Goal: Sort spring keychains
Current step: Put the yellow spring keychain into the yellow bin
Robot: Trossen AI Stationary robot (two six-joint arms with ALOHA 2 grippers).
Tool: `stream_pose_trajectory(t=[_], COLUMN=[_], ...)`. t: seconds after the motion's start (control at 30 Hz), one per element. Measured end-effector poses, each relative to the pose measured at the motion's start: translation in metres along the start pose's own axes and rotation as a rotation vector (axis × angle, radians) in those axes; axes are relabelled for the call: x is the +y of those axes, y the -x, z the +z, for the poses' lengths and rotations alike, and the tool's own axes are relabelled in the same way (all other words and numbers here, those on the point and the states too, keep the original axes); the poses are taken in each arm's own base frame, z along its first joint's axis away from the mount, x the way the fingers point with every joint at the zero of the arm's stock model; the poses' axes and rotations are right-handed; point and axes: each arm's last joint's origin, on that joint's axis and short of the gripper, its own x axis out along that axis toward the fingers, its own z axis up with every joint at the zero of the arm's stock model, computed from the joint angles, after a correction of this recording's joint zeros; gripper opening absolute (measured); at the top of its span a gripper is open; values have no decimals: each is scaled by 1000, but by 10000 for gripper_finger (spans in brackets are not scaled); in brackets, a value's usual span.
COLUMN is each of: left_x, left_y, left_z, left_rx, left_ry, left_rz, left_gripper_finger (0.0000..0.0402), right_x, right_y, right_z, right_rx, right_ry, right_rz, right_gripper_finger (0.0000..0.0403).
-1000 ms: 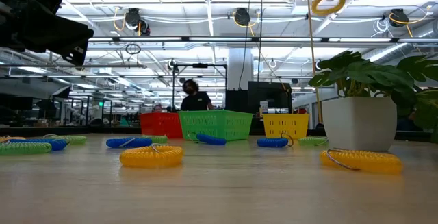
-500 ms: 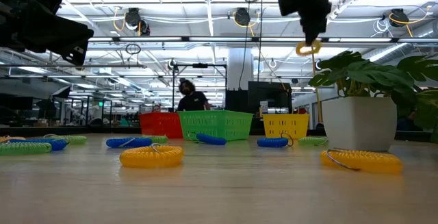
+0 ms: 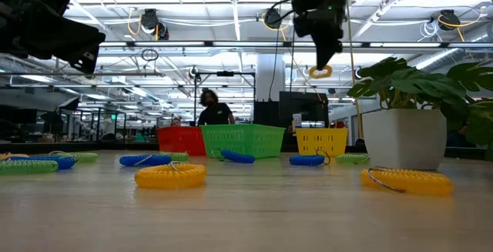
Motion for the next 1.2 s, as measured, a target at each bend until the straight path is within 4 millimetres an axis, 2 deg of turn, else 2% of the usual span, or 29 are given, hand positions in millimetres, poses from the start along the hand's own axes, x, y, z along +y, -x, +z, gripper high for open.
stream_pose_trajectory(t=[0.3,0.53,1.2], left_x=[0,0,0], left_y=[0,0,0], left_z=[0,0,0], left_rx=[0,1,0], left_ry=[0,0,0], left_rz=[0,0,0], left_gripper_finger=[67,67,67], right_x=[-6,-7,1], right_y=[-35,-61,-149], right_z=[11,11,-24], right_rx=[86,69,104], right_ry=[25,56,179], right_rz=[13,-4,-77], right_gripper_finger=[0,0,0])
